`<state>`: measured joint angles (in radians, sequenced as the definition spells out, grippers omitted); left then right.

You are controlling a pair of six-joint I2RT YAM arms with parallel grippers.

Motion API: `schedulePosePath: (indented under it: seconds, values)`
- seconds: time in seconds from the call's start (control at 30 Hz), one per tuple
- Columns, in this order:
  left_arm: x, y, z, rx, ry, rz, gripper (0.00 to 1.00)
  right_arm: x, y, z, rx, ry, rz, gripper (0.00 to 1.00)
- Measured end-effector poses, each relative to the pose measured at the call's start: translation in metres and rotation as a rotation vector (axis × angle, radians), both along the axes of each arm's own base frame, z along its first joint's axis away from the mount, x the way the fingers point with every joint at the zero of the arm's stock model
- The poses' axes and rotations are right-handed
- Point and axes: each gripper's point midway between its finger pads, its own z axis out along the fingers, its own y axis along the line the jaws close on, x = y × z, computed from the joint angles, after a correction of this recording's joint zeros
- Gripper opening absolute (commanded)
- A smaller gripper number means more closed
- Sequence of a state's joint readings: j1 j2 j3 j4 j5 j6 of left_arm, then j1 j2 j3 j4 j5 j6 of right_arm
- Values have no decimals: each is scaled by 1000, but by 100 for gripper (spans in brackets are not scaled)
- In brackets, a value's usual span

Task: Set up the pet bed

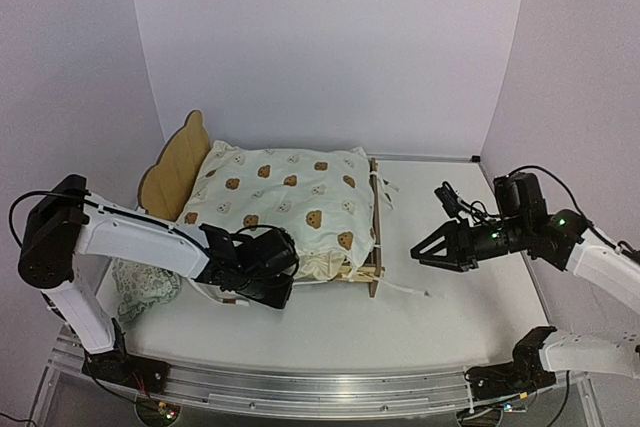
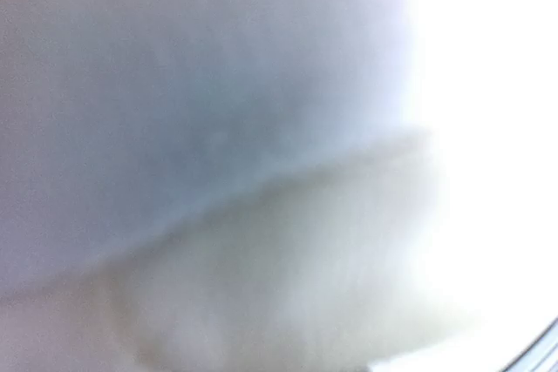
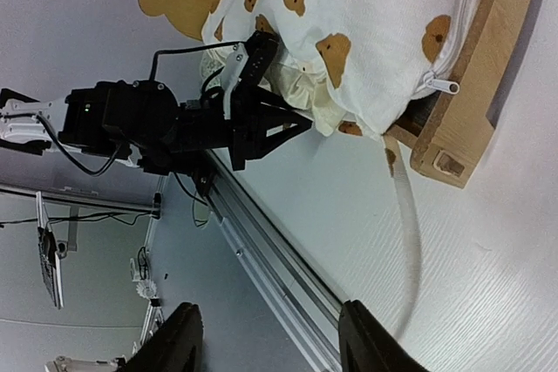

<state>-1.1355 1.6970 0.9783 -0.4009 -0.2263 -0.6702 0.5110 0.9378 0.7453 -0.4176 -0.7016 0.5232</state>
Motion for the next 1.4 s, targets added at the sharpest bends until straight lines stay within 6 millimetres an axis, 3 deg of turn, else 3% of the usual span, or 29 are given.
schedulePosePath:
  seconds: [0.1,0.23,0.43,0.57,0.7,0.8,0.93,1.07,1.2,1.4]
  values:
    - [-4,4,16,-19,2,5,45,9,-3,-8,-48,1,-38,72]
    - [-8,17,36,-26,-6,32,48,50,-5,-17,-178,6,-143,75]
    - [-8,46,59,-7,-42,128,48,150,11,-19,-337,-46,-280,75]
    - [-7,67,57,34,-63,190,43,230,19,-29,-418,-93,-365,72]
    - [-3,83,52,83,-81,241,40,304,24,-55,-481,-121,-424,64]
    - [4,90,52,97,-104,275,40,331,25,-83,-519,-112,-429,55]
    - [18,100,47,124,-124,321,38,340,29,-123,-558,-63,-402,33]
    - [37,112,39,133,-133,366,34,340,30,-126,-557,-50,-409,13]
    - [46,120,25,129,-113,358,32,337,13,-123,-606,-39,-523,6]
    - [68,125,17,117,-131,339,32,304,-19,-125,-643,-5,-610,6]
